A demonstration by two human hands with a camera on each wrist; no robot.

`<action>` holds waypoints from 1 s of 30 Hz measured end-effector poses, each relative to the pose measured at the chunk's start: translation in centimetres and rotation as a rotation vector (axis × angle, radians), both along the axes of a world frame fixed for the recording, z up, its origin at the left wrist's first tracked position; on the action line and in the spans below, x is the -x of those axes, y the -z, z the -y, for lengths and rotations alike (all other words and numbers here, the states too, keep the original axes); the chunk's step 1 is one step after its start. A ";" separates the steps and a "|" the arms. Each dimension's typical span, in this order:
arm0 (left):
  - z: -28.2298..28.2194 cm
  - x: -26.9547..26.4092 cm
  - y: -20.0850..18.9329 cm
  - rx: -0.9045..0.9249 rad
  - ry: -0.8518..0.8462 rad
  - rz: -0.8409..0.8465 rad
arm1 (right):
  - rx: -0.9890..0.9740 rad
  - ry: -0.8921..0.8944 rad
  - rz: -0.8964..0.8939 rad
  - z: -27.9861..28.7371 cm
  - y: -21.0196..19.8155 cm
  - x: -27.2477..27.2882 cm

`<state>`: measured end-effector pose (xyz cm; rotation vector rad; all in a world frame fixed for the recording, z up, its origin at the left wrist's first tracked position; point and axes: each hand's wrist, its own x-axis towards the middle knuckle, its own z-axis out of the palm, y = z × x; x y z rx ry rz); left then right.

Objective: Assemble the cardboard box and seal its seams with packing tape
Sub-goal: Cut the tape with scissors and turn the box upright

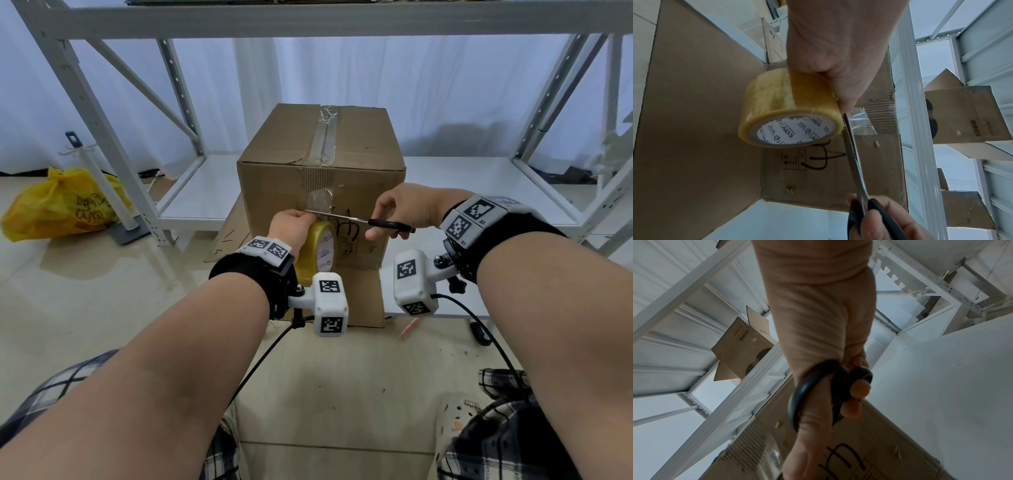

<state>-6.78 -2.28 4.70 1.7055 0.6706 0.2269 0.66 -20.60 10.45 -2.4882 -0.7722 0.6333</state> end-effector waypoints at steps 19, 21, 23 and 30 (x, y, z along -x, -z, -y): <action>-0.7 0.8 1.0 -0.172 0.177 -0.175 | 0.208 0.041 -0.061 1.0 0.7 0.5; -0.2 0.8 0.9 -0.184 0.265 -0.212 | 0.241 0.092 -0.114 3.0 0.7 0.6; 1.0 0.7 0.7 -0.172 0.368 -0.202 | 0.299 0.123 -0.153 5.4 1.3 0.6; 8.9 -2.4 0.8 -0.199 0.746 -0.141 | 0.425 0.417 0.057 14.3 4.0 -0.7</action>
